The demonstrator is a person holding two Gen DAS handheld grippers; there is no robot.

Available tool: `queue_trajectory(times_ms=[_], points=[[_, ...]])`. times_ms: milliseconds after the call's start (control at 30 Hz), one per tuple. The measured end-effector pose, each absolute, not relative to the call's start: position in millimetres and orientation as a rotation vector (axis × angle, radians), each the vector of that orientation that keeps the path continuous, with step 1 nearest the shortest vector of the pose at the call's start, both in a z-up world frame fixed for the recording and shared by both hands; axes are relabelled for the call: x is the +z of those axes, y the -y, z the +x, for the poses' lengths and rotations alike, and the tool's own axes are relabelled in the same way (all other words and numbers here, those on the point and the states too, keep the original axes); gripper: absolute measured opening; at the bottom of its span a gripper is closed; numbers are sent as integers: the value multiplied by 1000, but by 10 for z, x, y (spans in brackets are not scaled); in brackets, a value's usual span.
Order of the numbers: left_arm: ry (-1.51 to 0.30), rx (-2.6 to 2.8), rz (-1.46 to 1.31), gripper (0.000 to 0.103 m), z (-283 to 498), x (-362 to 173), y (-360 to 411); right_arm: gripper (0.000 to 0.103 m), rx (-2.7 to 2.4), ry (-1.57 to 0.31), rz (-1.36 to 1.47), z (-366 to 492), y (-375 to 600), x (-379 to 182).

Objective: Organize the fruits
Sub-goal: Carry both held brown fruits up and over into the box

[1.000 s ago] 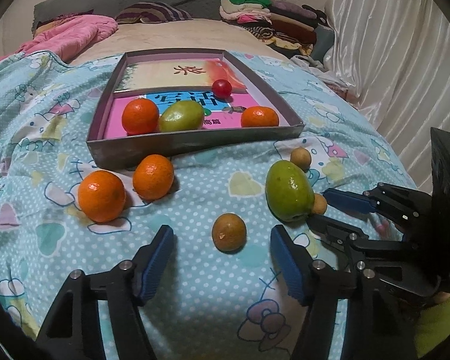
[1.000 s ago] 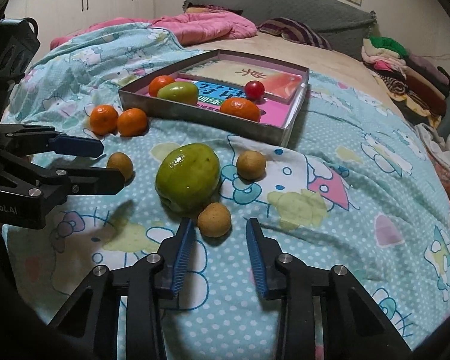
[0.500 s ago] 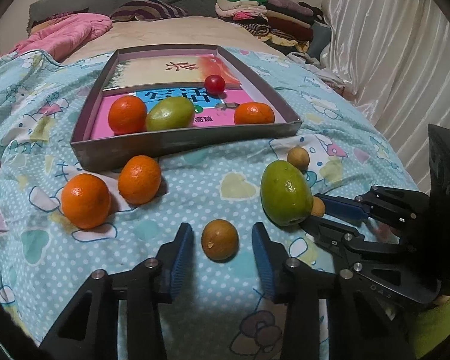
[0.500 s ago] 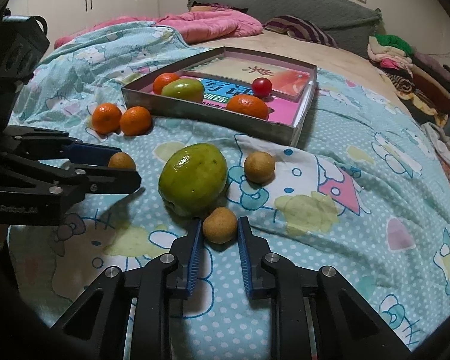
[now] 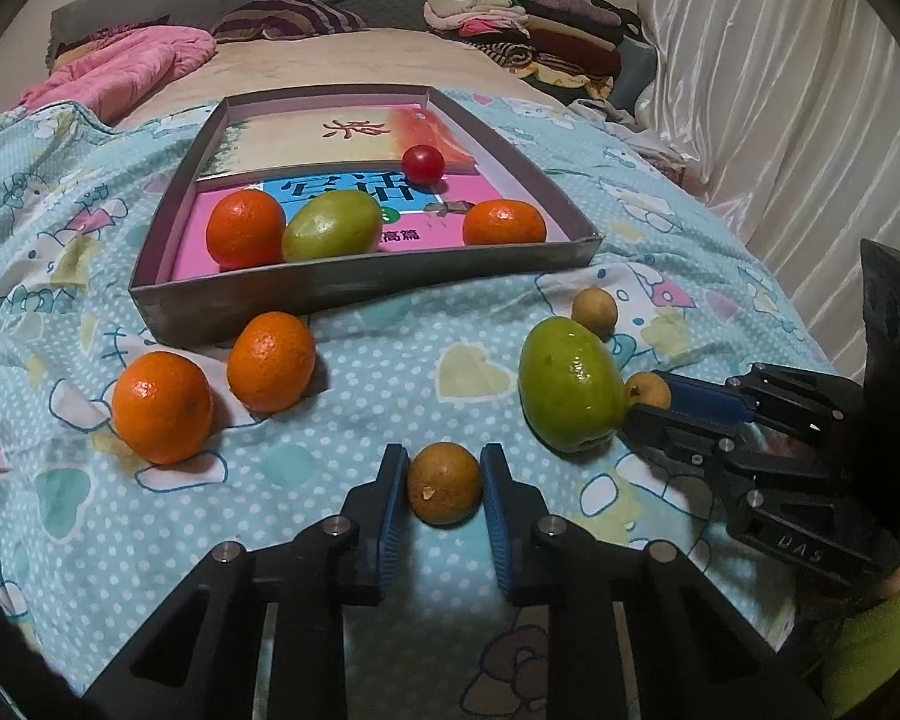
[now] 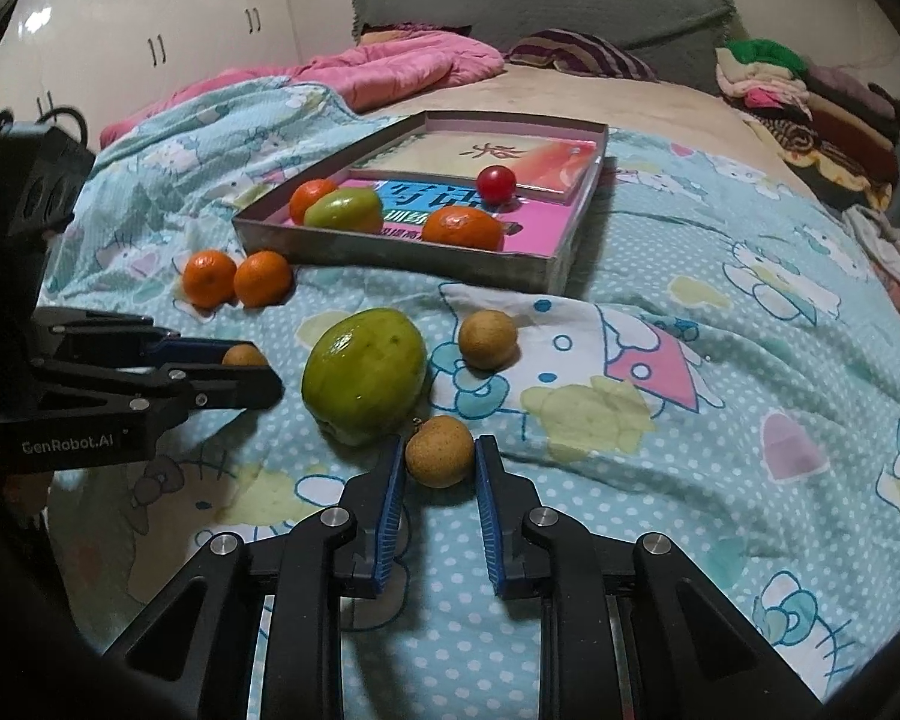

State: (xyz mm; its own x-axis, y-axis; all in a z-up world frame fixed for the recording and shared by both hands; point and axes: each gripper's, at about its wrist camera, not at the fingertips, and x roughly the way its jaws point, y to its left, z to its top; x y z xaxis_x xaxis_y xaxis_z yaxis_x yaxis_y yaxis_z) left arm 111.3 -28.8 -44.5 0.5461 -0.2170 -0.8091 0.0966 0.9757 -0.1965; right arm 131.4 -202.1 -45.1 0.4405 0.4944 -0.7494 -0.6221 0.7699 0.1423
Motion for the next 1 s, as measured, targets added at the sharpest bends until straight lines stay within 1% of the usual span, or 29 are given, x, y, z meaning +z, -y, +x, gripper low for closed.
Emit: queue_trajectory(times_ms=[167, 600, 1000], points=[[-965, -192, -146, 25, 1069, -378, 221, 23, 701, -863, -122, 1319, 2075, -408], [-885, -95, -195, 25, 1029, -81, -264, 23, 703, -814, -75, 1285, 2137, -269], [-842, -55, -220, 25, 1190, 55, -550, 23, 692, -789, -29, 1345, 2143, -112]])
